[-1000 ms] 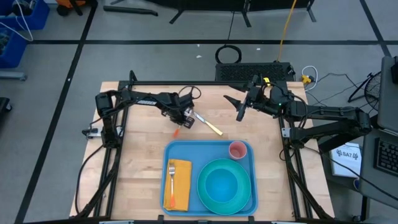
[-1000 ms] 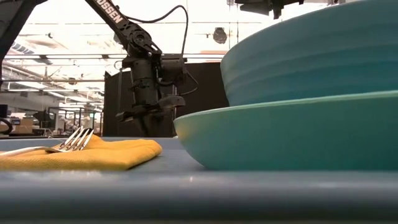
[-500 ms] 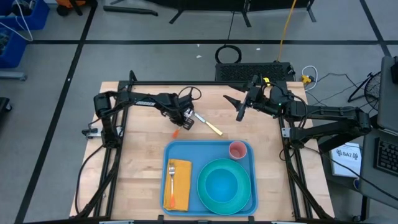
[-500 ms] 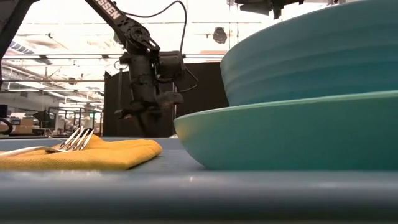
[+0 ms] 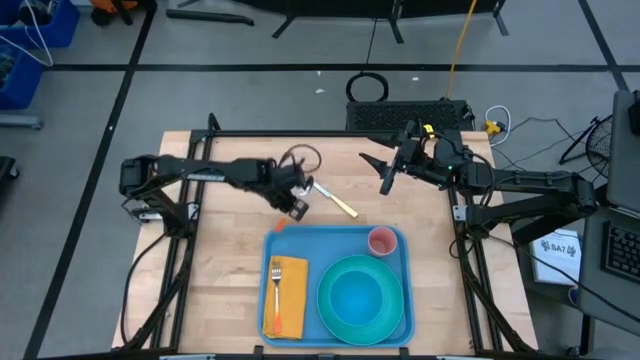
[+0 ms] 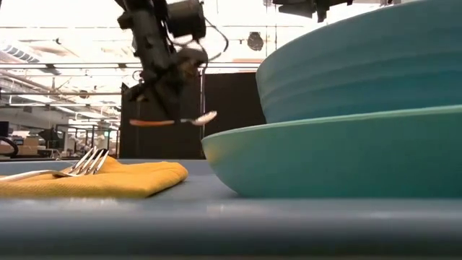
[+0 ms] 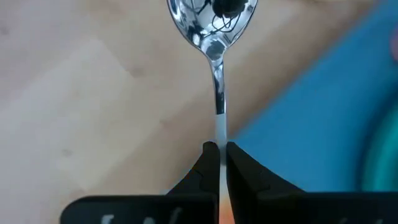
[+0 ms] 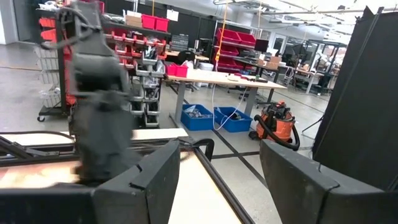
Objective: Set up tray
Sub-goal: Put the orange spoon on top of the yellow table napkin
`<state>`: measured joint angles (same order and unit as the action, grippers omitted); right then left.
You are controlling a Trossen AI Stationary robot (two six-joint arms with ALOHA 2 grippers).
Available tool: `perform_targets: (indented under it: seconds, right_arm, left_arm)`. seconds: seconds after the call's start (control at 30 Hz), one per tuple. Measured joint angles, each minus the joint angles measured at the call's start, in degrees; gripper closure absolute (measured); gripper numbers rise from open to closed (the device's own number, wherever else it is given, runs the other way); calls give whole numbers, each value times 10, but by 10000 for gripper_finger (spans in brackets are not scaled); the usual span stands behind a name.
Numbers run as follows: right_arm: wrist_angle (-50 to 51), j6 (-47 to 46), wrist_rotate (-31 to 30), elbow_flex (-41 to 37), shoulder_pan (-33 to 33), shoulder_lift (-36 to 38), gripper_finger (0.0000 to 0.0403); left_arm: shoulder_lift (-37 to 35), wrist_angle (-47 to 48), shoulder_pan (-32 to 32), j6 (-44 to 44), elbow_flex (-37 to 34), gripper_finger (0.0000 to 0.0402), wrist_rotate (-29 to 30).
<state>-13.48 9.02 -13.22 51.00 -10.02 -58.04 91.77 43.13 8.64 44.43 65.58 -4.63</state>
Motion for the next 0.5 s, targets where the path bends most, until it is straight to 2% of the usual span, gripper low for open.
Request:
perform_targets:
  seconds: [0.2, 0.4, 0.5]
  right_arm:
    - [0, -5, 0, 0, 0, 0, 190]
    - [-5, -11, 0, 0, 0, 0, 190]
    - [-7, -17, 1, 0, 0, 0, 190]
  left_arm:
    - [-20, -9, -113, 107, 0, 394, 48]
    - [-8, -92, -220, 230, 1, 394, 88]
    - [-3, -103, -261, 293, 0, 394, 134]
